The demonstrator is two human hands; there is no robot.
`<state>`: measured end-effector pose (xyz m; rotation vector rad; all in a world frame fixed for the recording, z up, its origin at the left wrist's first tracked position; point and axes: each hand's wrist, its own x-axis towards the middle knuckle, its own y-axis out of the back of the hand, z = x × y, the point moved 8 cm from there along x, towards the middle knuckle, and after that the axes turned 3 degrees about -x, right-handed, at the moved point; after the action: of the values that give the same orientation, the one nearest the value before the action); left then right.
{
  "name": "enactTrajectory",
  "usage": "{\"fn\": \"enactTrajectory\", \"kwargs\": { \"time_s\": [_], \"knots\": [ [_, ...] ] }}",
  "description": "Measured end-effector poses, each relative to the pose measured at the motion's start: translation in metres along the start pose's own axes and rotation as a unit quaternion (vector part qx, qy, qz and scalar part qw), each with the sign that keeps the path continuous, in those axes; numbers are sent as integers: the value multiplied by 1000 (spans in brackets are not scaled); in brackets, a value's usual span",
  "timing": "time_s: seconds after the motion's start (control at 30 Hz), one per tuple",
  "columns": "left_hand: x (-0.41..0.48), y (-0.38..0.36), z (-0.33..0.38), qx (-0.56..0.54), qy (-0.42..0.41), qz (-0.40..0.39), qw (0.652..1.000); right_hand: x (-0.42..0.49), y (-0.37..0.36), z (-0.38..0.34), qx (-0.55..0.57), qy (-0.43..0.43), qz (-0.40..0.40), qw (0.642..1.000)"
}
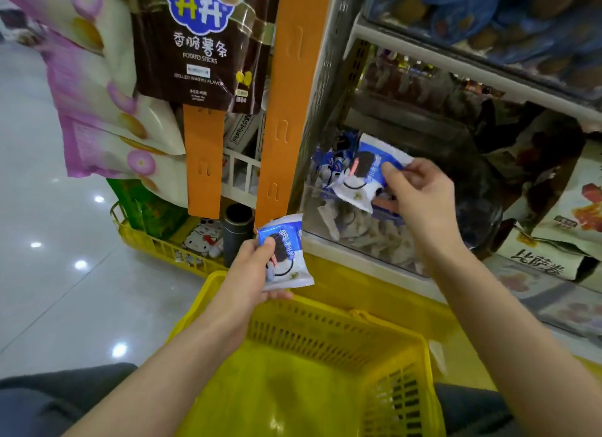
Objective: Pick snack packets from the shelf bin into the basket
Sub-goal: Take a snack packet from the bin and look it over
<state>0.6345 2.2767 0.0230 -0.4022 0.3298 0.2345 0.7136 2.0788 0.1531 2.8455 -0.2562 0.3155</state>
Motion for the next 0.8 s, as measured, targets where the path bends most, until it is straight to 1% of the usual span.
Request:
{"fn": "enactTrajectory", "kwargs": {
  "time_s": [0.07, 0.17, 0.27, 0.4, 0.43, 0.5, 0.57, 0.63, 0.67, 0.8],
  "knots": [
    [0, 1, 4, -2, -11, 4, 1000, 29, -13, -6, -67, 6, 3, 998],
    [-3, 0, 8, -10, -14, -5, 1000, 58, -41, 3, -201, -19, -39, 979],
    [-5, 0, 11, -8, -17, -17, 1000, 67, -70, 15, -273, -45, -115, 954],
    [-8, 0, 18, -4, -27, -23, 999, 64, -96, 24, -371, -45, -224, 900],
    [-9, -1, 20, -3, -29, -23, 999, 63, -99, 25, -369, -52, -250, 893],
    [-9, -1, 22, -4, -31, -23, 999, 58, -103, 28, -327, -77, -294, 895],
    [-10, -2, 24, -6, -32, -23, 999, 54, -104, 31, -308, -86, -316, 893],
    [-10, -2, 24, -1, -32, -23, 999, 52, -103, 36, -331, -73, -311, 888],
    [-10, -3, 24, 2, -31, -24, 999, 50, -104, 37, -326, -73, -308, 891],
    [-10, -5, 22, 10, -25, -27, 999, 45, -103, 43, -271, -120, -307, 904]
  ]
}}
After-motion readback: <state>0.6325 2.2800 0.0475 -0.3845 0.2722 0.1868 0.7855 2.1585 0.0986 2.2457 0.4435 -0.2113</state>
